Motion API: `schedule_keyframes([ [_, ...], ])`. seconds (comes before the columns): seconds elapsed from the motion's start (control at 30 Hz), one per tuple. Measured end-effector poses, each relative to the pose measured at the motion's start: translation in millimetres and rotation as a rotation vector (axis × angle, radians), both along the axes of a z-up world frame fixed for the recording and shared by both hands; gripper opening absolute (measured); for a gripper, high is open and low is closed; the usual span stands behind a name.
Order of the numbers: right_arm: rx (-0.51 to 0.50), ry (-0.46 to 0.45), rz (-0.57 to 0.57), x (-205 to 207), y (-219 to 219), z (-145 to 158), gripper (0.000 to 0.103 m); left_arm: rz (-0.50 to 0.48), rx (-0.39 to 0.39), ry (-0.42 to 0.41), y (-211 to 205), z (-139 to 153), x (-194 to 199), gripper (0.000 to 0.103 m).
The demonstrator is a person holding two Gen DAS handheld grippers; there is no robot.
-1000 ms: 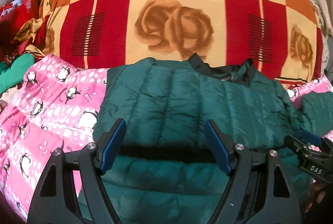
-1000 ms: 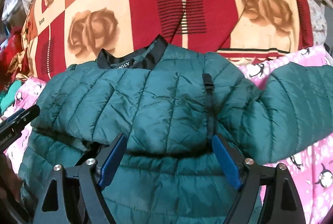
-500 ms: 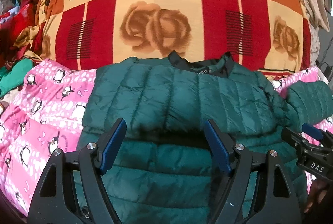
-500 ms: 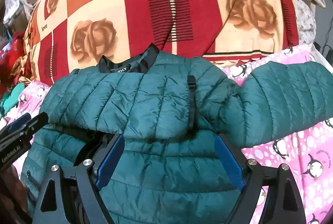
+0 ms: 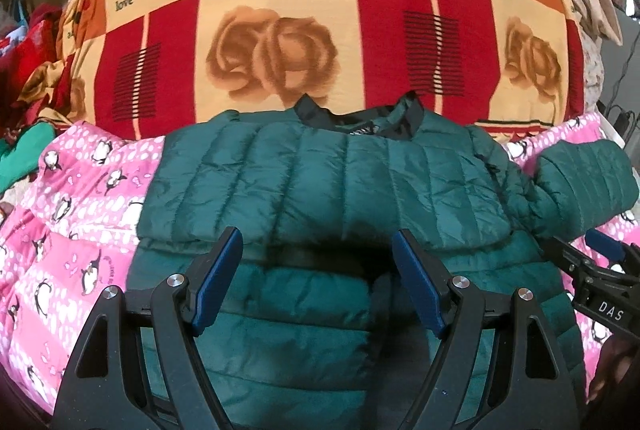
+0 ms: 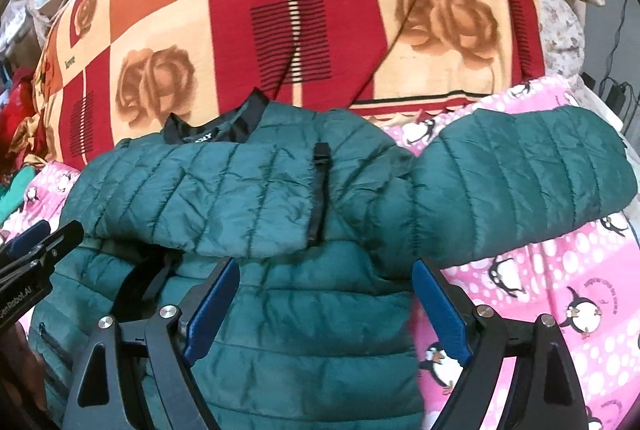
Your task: Fold large clothes
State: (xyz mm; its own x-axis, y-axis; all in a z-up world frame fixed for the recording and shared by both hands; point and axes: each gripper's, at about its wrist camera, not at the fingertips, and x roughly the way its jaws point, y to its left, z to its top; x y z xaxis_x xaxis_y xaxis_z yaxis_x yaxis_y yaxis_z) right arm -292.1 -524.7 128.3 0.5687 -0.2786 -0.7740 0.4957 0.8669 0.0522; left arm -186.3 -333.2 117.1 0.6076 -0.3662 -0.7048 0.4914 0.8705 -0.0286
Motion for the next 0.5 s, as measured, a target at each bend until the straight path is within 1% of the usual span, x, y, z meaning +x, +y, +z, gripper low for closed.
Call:
schedule_keyframes([
  [0.3,-0.022,0.007,-0.071,-25,-38,0,0.086,-0.055,-0.016,0.016,-31,-4,-9,0.078],
  [0.5,-0.035,0.009,-0.135,-40,-69,-1,0.086,-0.074,-0.025,0.022,-45,-6,-5,0.078],
])
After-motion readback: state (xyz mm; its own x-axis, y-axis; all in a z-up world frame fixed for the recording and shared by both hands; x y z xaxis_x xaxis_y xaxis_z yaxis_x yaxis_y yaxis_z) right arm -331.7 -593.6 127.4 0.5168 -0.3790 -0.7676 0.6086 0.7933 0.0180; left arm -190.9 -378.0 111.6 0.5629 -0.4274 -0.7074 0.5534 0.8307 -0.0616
